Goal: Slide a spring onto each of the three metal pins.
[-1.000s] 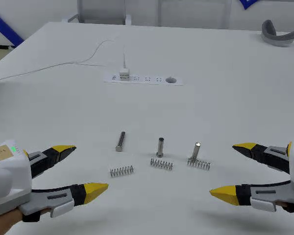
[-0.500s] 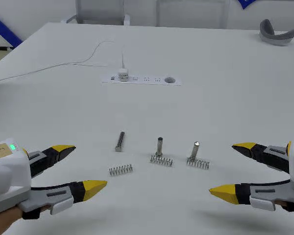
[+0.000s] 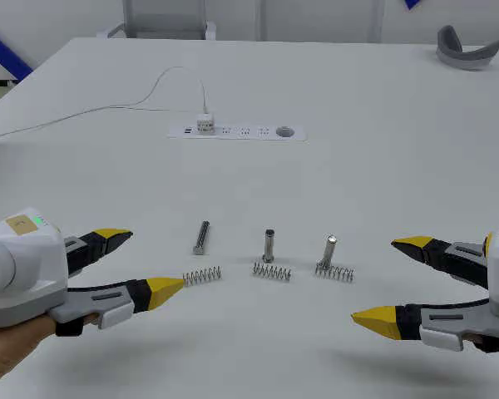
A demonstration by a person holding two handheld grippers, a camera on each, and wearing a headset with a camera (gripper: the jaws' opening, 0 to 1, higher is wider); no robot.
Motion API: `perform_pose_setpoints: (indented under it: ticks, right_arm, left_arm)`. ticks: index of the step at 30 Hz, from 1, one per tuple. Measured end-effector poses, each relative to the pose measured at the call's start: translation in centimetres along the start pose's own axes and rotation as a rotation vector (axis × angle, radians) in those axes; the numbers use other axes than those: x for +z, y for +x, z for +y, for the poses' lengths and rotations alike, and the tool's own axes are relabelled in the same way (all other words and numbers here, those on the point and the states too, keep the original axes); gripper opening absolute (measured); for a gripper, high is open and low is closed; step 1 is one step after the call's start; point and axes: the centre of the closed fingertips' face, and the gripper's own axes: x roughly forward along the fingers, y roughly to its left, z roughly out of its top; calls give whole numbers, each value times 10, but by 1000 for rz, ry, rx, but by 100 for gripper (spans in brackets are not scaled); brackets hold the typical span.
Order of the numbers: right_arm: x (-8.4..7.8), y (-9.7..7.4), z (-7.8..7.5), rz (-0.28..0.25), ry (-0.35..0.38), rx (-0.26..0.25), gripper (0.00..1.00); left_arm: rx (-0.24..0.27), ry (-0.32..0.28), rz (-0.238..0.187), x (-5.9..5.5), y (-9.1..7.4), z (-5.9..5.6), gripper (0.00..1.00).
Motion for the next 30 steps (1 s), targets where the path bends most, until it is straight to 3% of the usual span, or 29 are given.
perform_pose_setpoints:
  ticks: [9, 30]
  right_arm:
    - [1, 0, -1, -11, 4, -10, 76]
    - [2, 0, -1, -20, 12, -17, 76]
  left_arm:
    - [5, -5, 24, 7, 25, 8, 62]
    - [60, -8, 166, 7, 80, 29, 52]
